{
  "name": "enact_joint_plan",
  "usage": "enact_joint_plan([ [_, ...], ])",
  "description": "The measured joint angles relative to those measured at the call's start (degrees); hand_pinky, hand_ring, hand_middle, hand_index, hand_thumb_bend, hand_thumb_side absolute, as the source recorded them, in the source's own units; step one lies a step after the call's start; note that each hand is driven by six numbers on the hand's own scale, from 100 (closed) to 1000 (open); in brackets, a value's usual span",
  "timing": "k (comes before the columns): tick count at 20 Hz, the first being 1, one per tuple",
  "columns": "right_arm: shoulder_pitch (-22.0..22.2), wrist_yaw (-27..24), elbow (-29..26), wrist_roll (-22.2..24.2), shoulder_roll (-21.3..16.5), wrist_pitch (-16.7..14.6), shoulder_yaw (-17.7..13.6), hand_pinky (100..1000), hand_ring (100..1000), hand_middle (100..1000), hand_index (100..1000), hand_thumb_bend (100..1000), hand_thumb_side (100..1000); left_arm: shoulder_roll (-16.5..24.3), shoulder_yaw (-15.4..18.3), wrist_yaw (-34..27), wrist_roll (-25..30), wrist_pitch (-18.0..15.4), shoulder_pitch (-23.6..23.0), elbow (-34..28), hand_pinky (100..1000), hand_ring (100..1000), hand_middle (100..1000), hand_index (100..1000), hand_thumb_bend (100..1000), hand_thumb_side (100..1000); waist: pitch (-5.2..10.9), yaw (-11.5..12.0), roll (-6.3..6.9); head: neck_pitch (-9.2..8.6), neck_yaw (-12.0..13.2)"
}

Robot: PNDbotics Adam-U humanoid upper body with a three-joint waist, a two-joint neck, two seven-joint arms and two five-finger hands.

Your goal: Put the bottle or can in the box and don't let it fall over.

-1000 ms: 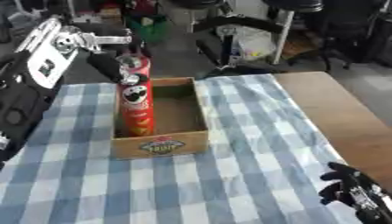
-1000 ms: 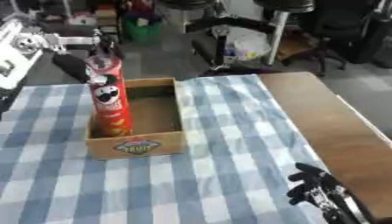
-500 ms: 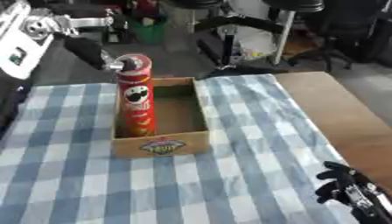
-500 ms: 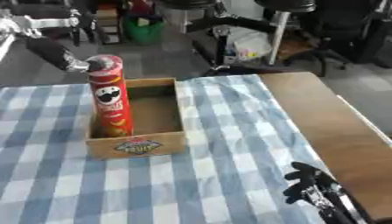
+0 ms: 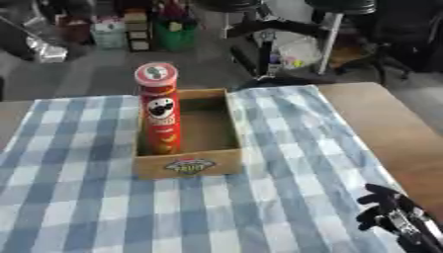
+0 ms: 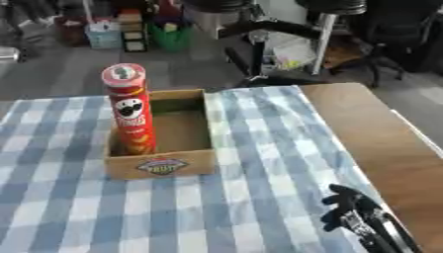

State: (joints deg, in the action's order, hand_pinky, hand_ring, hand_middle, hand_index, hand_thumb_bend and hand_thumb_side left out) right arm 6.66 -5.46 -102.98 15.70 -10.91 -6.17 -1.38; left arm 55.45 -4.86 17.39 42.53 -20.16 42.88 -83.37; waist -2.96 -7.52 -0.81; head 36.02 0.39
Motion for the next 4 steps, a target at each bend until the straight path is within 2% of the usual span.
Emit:
enact_joint_plan([
  [4, 0.04, 0.61, 0.03, -0.51, 0.03, 0.02, -0.4, 526, 571, 655, 843, 100, 649, 4.95, 3.73, -0.49, -1.78, 1.2, -11.86, -3.45, 541, 700, 739, 850, 297, 460, -0.01, 1.13, -0.01, -0.66, -0.62],
])
